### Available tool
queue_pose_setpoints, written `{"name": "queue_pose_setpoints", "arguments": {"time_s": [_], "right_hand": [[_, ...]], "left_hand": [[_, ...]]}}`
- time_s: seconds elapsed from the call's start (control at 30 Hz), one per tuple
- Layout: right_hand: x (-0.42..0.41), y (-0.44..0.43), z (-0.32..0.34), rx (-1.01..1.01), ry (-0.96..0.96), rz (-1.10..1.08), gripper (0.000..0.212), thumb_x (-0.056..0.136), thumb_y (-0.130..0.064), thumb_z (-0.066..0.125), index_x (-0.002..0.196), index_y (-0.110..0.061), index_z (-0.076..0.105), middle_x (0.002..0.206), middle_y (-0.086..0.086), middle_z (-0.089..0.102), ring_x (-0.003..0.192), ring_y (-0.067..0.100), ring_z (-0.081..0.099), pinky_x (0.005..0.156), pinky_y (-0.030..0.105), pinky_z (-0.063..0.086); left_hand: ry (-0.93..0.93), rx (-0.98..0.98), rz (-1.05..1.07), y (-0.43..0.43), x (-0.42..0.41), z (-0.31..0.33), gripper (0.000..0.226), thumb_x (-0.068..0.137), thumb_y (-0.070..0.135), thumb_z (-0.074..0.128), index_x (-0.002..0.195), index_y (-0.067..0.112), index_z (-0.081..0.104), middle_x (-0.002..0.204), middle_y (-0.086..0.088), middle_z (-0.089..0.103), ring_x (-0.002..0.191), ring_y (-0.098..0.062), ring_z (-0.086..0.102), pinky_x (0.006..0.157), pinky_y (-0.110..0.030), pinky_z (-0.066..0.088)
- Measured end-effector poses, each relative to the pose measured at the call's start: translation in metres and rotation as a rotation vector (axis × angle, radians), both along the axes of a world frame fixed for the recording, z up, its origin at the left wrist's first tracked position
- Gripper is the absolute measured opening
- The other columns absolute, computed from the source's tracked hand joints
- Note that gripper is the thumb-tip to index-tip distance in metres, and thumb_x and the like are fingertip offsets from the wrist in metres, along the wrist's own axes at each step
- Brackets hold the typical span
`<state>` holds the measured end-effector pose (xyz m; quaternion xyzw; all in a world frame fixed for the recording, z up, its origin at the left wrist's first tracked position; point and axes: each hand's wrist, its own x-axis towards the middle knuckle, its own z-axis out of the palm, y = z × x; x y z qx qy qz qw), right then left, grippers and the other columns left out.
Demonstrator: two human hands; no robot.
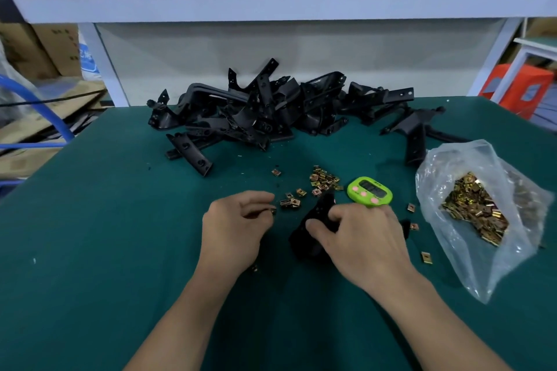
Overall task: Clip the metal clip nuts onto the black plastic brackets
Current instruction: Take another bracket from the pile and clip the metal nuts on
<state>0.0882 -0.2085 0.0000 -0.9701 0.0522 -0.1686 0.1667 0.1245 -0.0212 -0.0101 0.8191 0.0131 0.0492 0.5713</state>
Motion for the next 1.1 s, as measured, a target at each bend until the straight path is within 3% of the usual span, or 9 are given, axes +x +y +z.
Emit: {"name": "queue_pose_setpoints", "arguments": {"time_s": [0.07, 0.23, 0.4, 0.53, 0.7, 0.9, 1.0, 1.1], "right_hand": [[0.001, 0.001, 0.002, -0.034, -0.091, -0.056, 0.048, 0.087, -0.065, 0.061, 0.059, -0.025, 0.058, 0.049, -0.009, 0.052, 0.059, 0.017, 0.052, 0.086, 0.037, 0.037], [0.001, -0.001, 0.005, 0.024, -0.232, -0.128, 0.035, 0.087, -0.047, 0.071, 0.064, -0.028, 0.052, 0.063, -0.01, 0.058, 0.069, 0.022, 0.055, 0.085, 0.039, 0.037], [-0.004, 0.004, 0.004, 0.266, -0.43, 0.118, 0.018, 0.084, -0.021, 0.077, 0.078, -0.025, 0.06, 0.077, -0.016, 0.06, 0.086, 0.006, 0.05, 0.084, 0.029, 0.039], [-0.005, 0.014, 0.002, 0.236, -0.336, 0.29, 0.021, 0.078, -0.02, 0.081, 0.096, -0.028, 0.074, 0.085, -0.021, 0.064, 0.09, 0.001, 0.051, 0.089, 0.022, 0.034], [-0.006, 0.014, 0.003, 0.221, -0.262, 0.332, 0.019, 0.076, -0.02, 0.085, 0.088, -0.03, 0.075, 0.076, -0.02, 0.064, 0.082, 0.007, 0.053, 0.09, 0.021, 0.031], [-0.005, 0.01, 0.004, 0.267, -0.29, 0.296, 0.015, 0.076, -0.019, 0.087, 0.084, -0.028, 0.078, 0.076, -0.019, 0.067, 0.081, 0.004, 0.056, 0.095, 0.017, 0.028], [-0.007, 0.009, 0.004, 0.322, -0.301, 0.279, 0.012, 0.079, -0.022, 0.087, 0.085, -0.029, 0.079, 0.077, -0.019, 0.068, 0.085, 0.004, 0.057, 0.094, 0.02, 0.032], [-0.009, 0.011, 0.003, 0.428, -0.266, 0.271, 0.011, 0.08, -0.025, 0.086, 0.086, -0.033, 0.08, 0.077, -0.02, 0.068, 0.092, 0.007, 0.058, 0.087, 0.029, 0.044]], "left_hand": [[0.015, -0.056, -0.014, 0.001, 0.0, 0.001, 0.033, 0.083, 0.008, 0.078, 0.086, 0.041, 0.079, 0.085, 0.023, 0.077, 0.086, 0.007, 0.071, 0.081, -0.019, 0.052], [0.033, -0.145, -0.007, 0.001, -0.002, 0.003, 0.039, 0.078, 0.006, 0.082, 0.082, 0.045, 0.079, 0.084, 0.015, 0.079, 0.083, -0.001, 0.075, 0.078, -0.023, 0.055], [0.114, -0.291, -0.075, -0.001, -0.003, 0.008, 0.035, 0.077, -0.004, 0.081, 0.08, 0.031, 0.083, 0.079, -0.001, 0.079, 0.074, -0.011, 0.074, 0.071, -0.021, 0.057], [0.182, -0.407, -0.183, -0.003, -0.007, 0.011, 0.029, 0.081, -0.011, 0.074, 0.081, 0.017, 0.083, 0.074, -0.013, 0.076, 0.064, -0.016, 0.07, 0.062, -0.021, 0.056], [0.162, -0.398, -0.259, -0.004, -0.009, 0.014, 0.028, 0.084, -0.013, 0.07, 0.083, 0.012, 0.082, 0.076, -0.017, 0.075, 0.065, -0.018, 0.07, 0.063, -0.022, 0.057], [0.072, -0.314, -0.277, -0.007, -0.011, 0.013, 0.023, 0.085, -0.001, 0.078, 0.085, 0.021, 0.083, 0.079, -0.01, 0.078, 0.069, -0.015, 0.072, 0.067, -0.023, 0.058], [0.092, -0.376, -0.324, -0.004, -0.01, 0.013, 0.019, 0.08, -0.001, 0.082, 0.088, 0.015, 0.083, 0.084, -0.014, 0.078, 0.072, -0.016, 0.071, 0.068, -0.022, 0.057], [0.122, -0.459, -0.368, 0.0, -0.009, 0.013, 0.02, 0.072, 0.012, 0.085, 0.091, 0.012, 0.083, 0.085, -0.017, 0.077, 0.075, -0.019, 0.072, 0.07, -0.024, 0.058]]}}
